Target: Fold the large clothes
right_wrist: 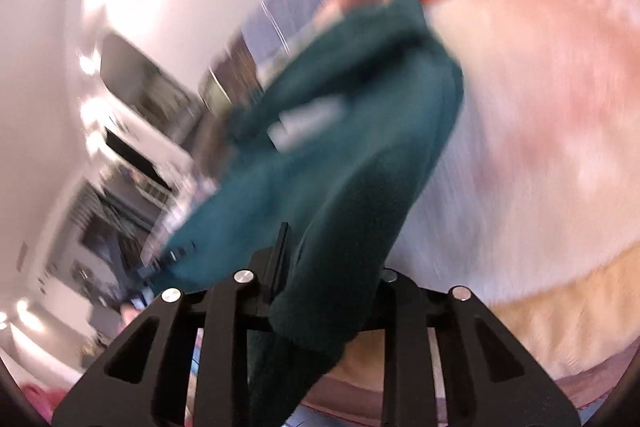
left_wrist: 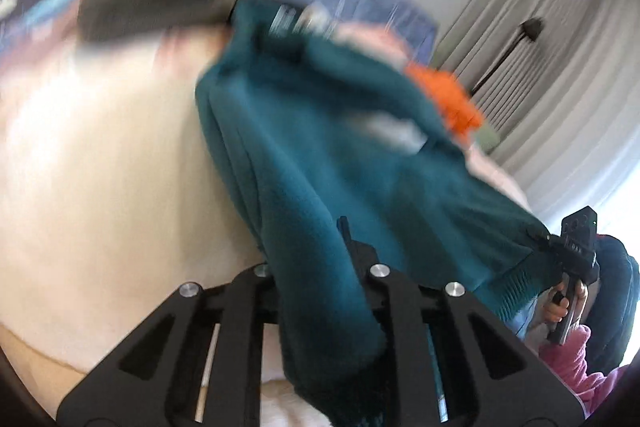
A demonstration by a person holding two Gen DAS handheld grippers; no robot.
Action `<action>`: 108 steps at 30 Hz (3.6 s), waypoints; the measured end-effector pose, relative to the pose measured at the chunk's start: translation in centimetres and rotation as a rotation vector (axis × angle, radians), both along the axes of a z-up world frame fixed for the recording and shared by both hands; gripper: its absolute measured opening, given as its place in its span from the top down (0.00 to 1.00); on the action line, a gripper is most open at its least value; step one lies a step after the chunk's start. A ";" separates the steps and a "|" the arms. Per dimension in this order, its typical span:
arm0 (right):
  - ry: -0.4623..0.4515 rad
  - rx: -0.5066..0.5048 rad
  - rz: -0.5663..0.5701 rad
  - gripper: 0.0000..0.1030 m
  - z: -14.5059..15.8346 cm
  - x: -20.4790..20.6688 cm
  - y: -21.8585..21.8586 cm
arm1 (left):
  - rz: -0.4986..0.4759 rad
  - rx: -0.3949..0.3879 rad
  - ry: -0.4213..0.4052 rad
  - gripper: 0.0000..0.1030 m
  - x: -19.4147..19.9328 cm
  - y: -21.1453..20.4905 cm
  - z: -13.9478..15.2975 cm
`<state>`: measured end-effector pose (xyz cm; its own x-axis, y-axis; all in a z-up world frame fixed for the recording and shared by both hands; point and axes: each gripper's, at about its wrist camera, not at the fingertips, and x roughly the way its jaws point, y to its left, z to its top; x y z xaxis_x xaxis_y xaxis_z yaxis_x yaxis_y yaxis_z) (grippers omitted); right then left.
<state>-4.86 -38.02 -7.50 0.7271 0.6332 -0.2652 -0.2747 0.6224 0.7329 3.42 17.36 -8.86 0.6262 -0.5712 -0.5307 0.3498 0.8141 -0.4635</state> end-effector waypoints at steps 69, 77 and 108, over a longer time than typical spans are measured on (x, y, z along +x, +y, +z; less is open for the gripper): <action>-0.149 -0.612 -0.171 0.18 4.4 9.5 1.2 | 0.090 0.230 -0.148 0.14 5.7 -0.9 8.7; -0.090 -0.658 -0.183 0.18 5.1 16.2 1.4 | 0.055 0.299 -0.032 0.28 14.9 -4.2 6.7; -0.090 -0.555 -0.319 0.87 8.5 23.5 2.8 | 0.135 0.169 -0.128 0.90 20.2 -4.0 6.9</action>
